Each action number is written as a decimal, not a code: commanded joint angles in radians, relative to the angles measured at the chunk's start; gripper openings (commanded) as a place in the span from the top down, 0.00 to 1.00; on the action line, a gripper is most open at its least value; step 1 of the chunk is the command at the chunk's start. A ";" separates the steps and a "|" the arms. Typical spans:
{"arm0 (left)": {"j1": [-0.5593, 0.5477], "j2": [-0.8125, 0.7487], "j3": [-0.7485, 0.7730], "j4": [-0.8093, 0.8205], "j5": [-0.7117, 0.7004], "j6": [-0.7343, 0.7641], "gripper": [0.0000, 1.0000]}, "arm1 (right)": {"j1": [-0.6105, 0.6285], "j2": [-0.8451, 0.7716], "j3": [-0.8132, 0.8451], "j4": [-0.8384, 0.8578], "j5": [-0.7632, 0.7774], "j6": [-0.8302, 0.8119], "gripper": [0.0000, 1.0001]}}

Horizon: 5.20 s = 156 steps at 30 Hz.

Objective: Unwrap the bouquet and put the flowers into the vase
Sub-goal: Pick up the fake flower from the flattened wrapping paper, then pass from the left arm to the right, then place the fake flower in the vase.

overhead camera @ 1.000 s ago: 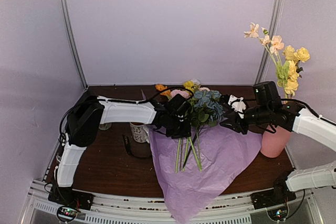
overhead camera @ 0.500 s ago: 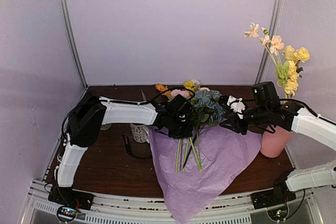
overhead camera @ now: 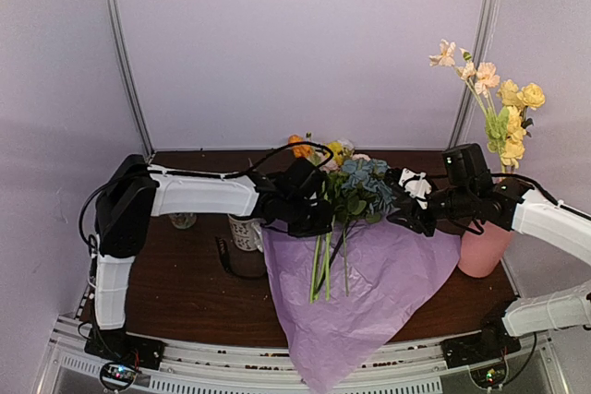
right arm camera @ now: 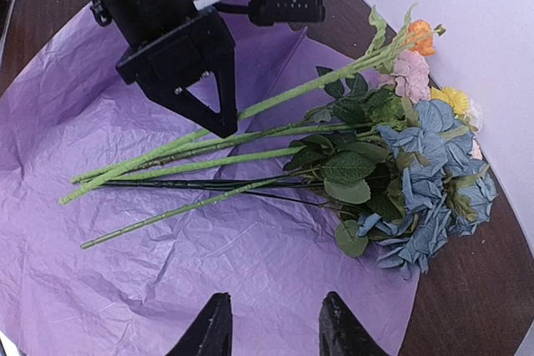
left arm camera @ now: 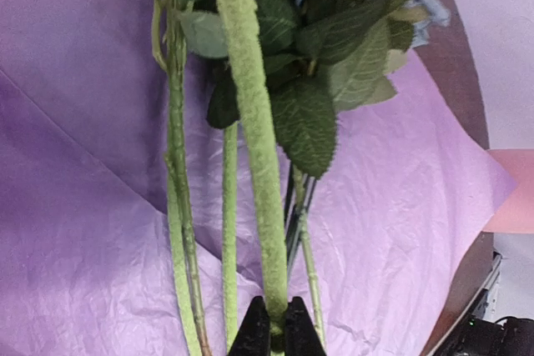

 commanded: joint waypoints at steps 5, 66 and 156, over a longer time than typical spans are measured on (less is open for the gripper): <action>0.002 -0.199 -0.118 0.216 0.004 0.091 1.00 | 0.001 -0.017 0.015 0.066 0.092 0.064 0.61; -0.219 -0.471 -0.449 0.596 -0.006 0.735 1.00 | 0.061 0.289 0.826 -0.007 -0.449 0.727 0.71; -0.218 -0.267 -0.217 0.283 -0.280 0.811 0.37 | -0.479 -0.194 1.183 -0.720 0.071 0.190 1.00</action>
